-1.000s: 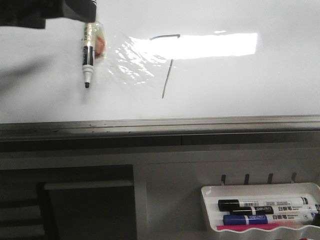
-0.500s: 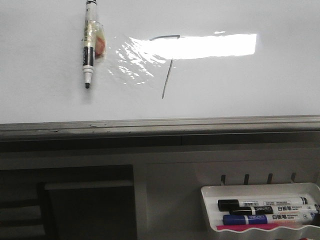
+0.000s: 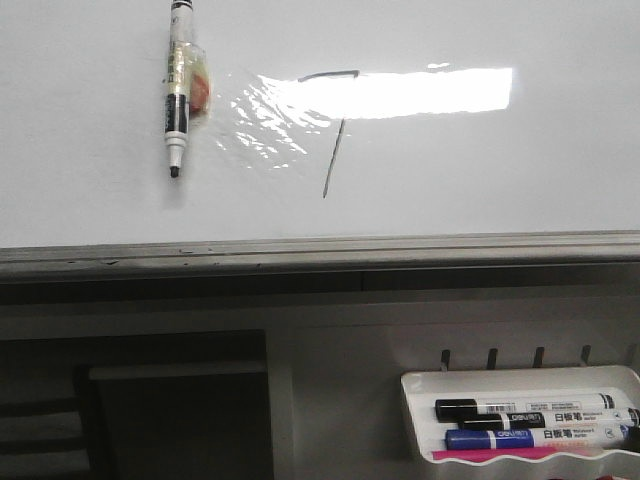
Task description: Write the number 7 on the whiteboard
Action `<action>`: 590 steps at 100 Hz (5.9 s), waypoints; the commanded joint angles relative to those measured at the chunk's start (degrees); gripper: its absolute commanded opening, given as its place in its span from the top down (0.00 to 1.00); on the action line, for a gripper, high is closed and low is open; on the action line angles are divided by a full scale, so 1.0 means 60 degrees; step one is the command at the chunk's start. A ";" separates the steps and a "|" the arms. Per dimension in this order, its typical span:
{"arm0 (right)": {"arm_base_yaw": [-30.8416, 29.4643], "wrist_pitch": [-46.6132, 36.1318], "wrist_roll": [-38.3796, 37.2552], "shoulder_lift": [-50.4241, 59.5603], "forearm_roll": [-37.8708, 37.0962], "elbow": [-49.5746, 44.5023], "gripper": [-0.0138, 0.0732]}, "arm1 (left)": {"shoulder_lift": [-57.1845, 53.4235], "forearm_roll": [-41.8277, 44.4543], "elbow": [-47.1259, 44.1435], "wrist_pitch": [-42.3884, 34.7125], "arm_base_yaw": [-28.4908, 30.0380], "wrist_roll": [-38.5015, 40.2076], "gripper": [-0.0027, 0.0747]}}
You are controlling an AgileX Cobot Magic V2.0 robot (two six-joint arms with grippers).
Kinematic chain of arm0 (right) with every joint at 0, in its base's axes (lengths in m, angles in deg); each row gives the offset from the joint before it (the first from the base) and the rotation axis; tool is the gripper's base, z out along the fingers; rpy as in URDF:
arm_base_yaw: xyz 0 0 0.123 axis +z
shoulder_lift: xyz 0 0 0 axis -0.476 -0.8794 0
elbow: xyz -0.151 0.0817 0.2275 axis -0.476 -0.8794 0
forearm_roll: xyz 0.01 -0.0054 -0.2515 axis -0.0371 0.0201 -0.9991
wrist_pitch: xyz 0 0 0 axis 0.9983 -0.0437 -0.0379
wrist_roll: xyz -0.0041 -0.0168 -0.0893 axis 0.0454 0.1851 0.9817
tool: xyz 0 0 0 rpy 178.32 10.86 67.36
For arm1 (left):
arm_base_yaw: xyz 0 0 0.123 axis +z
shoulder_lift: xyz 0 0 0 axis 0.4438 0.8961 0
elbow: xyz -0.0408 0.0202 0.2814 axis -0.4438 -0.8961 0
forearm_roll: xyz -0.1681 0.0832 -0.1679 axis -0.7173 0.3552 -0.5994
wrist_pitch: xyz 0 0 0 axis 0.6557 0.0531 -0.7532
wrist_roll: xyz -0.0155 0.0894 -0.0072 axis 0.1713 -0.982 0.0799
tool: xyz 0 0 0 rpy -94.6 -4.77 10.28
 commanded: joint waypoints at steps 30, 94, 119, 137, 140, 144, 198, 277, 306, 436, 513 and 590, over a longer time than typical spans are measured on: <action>-0.0006 -0.0264 0.0169 0.1168 0.0340 -0.1275 0.92 | -0.1810 -0.0001 -0.0862 -0.0683 0.0003 0.0012 0.99; -0.0006 -0.0673 0.0169 0.1168 0.0361 -0.1298 0.92 | -0.1810 -0.0018 -0.0869 -0.0843 0.0003 0.0012 0.99; -0.0006 -0.0673 0.0169 0.1168 0.0361 -0.1298 0.92 | -0.1810 -0.0018 -0.0869 -0.0843 0.0003 0.0012 0.99; -0.0006 -0.0673 0.0169 0.1168 0.0361 -0.1298 0.92 | -0.1810 -0.0018 -0.0869 -0.0843 0.0003 0.0012 0.99; -0.0006 -0.0673 0.0169 0.1168 0.0361 -0.1298 0.92 | -0.1810 -0.0018 -0.0869 -0.0843 0.0003 0.0012 0.99; -0.0006 -0.0673 0.0169 0.1168 0.0361 -0.1298 0.92 | -0.1810 -0.0018 -0.0869 -0.0843 0.0003 0.0012 0.99; -0.0006 -0.0673 0.0169 0.1168 0.0361 -0.1298 0.92 | -0.1712 0.5775 -0.1415 -0.0657 0.0904 0.4602 0.99; -0.0006 -0.0672 0.0169 0.1168 0.0361 -0.1298 0.92 | -0.2828 0.7272 -0.3474 -0.0309 0.5887 0.6637 0.99; -0.0006 -0.0672 0.0169 0.1168 0.0361 -0.1298 0.92 | -0.2828 0.7202 -0.3474 0.0052 0.5887 0.6637 0.99; -0.0006 -0.1538 0.0169 0.1168 0.0361 -0.1298 0.92 | -0.2828 0.7212 -0.3474 -0.0001 0.5887 0.6637 0.99; -0.0046 -0.4667 -0.9064 0.2577 -1.1179 -0.3874 0.92 | -0.2813 0.7212 -0.3474 -0.0001 0.5887 0.6637 0.99; -0.0046 -0.4283 -0.9303 0.2575 -1.1385 -0.4019 0.92 | -0.2813 0.7212 -0.3474 -0.0001 0.5887 0.6637 0.99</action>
